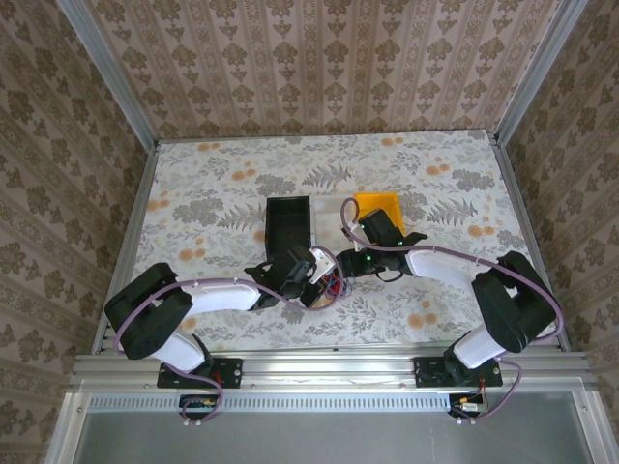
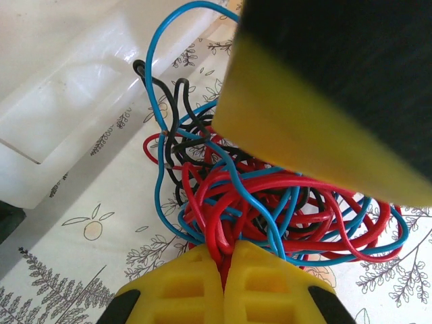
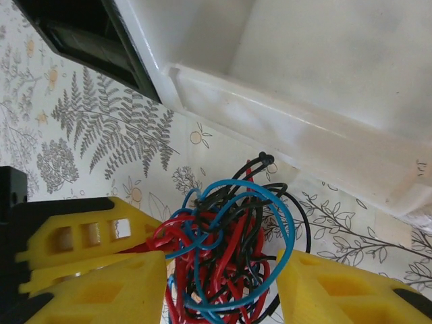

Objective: Untangle the cables

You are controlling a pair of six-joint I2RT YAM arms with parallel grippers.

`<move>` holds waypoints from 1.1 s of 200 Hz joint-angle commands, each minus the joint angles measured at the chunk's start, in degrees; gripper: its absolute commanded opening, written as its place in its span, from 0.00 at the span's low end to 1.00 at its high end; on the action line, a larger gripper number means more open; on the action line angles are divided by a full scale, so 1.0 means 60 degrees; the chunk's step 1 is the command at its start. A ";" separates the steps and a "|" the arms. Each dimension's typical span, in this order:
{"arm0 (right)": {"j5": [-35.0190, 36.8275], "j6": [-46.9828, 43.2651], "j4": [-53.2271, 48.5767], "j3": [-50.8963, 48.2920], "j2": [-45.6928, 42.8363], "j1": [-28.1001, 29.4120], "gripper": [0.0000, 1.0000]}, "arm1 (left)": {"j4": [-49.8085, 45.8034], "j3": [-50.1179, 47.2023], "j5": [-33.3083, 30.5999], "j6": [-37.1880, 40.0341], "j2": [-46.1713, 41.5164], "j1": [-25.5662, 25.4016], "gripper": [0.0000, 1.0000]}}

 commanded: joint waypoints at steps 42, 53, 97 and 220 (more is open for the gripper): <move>0.1118 0.0315 0.0413 0.0182 0.0005 0.0012 0.02 | -0.0439 -0.0246 -0.0294 0.0110 0.0148 -0.0019 0.00; 0.1631 0.0456 0.0434 -0.0021 -0.0454 -0.0055 0.00 | -0.0403 -0.0373 -0.0339 0.0008 0.0064 0.0016 0.00; 0.3196 0.1097 -0.0091 -0.0668 -0.2934 -0.1094 0.00 | -0.0237 -0.0965 -0.0357 -0.0319 -0.0311 0.0196 0.00; 0.4200 0.1669 -0.1203 -0.0452 -0.5446 -0.5455 0.00 | -0.0334 -0.1656 -0.0773 -0.0657 -0.0872 0.0536 0.00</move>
